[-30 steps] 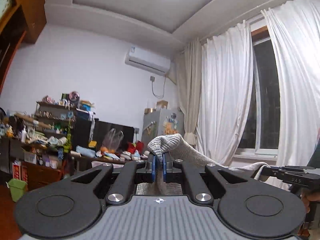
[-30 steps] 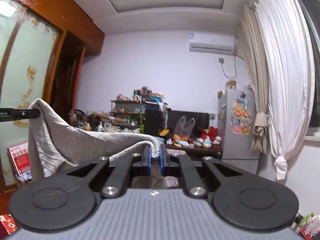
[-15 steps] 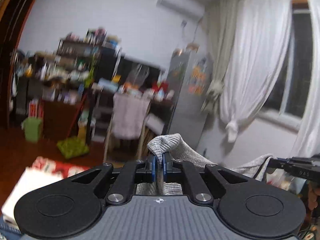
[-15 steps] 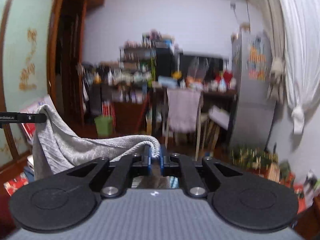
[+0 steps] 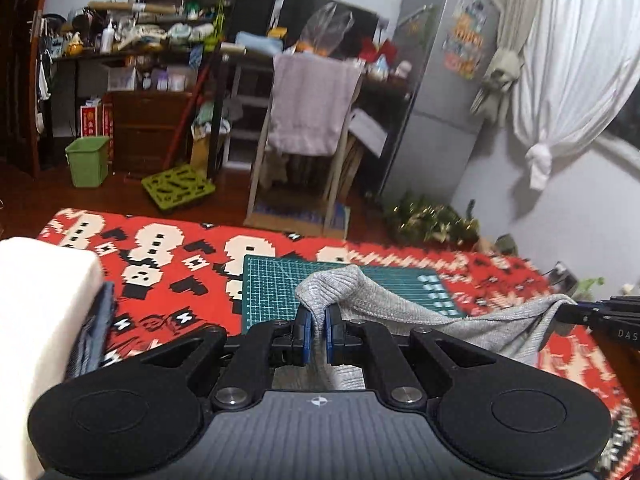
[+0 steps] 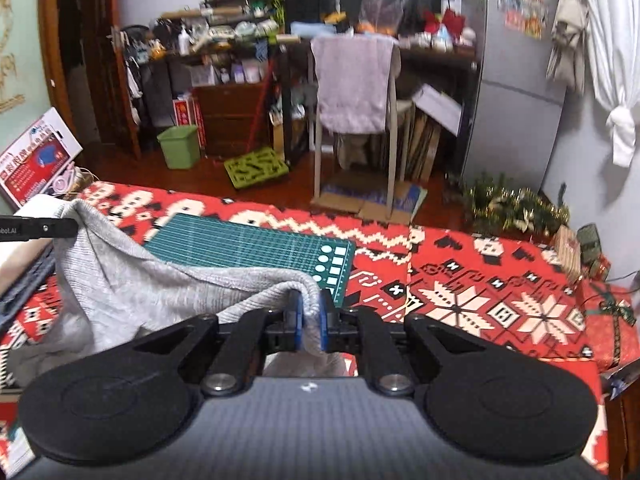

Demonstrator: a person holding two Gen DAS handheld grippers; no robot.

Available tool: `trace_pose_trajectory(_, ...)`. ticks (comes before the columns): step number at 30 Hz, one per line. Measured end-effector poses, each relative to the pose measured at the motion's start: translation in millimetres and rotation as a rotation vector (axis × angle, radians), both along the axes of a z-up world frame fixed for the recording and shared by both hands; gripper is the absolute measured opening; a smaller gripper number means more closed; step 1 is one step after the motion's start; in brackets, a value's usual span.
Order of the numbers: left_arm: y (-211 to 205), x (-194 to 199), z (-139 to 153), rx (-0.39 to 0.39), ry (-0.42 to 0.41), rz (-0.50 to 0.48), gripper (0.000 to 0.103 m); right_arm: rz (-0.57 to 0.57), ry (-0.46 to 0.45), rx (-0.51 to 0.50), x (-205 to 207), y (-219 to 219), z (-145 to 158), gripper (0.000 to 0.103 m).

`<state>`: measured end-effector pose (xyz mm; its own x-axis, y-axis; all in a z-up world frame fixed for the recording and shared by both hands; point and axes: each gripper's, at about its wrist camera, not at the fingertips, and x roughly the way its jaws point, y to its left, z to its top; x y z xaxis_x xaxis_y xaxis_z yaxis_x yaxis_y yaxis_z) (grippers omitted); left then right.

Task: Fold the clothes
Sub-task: 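Lift the grey shirt high with both tools and shake it out, then lay the grey shirt flat on the mat and open both tools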

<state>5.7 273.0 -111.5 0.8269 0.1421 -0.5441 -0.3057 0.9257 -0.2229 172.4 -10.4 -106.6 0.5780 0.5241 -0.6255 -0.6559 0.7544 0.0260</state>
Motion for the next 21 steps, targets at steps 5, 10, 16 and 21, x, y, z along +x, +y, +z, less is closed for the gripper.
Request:
trace_pose_trajectory(5, 17.9, 49.7, -29.3, -0.019, 0.080, 0.016, 0.006, -0.009, 0.065, -0.024, 58.5, 26.7, -38.3, 0.008)
trace_pose_trajectory(10, 35.0, 88.0, -57.2, -0.035, 0.151, 0.050, 0.006, -0.017, 0.093, -0.048, 94.6, 51.3, -71.8, 0.008)
trace_pose_trajectory(16, 45.6, 110.1, -79.3, -0.074, 0.201, 0.079, 0.009, -0.027, 0.113, -0.040, 108.5, 64.7, -95.6, 0.014)
trace_pose_trajectory(21, 43.6, 97.3, -66.5, -0.093, 0.158, 0.064, 0.041, -0.044, 0.102, -0.022, 107.8, 63.5, -92.5, 0.031)
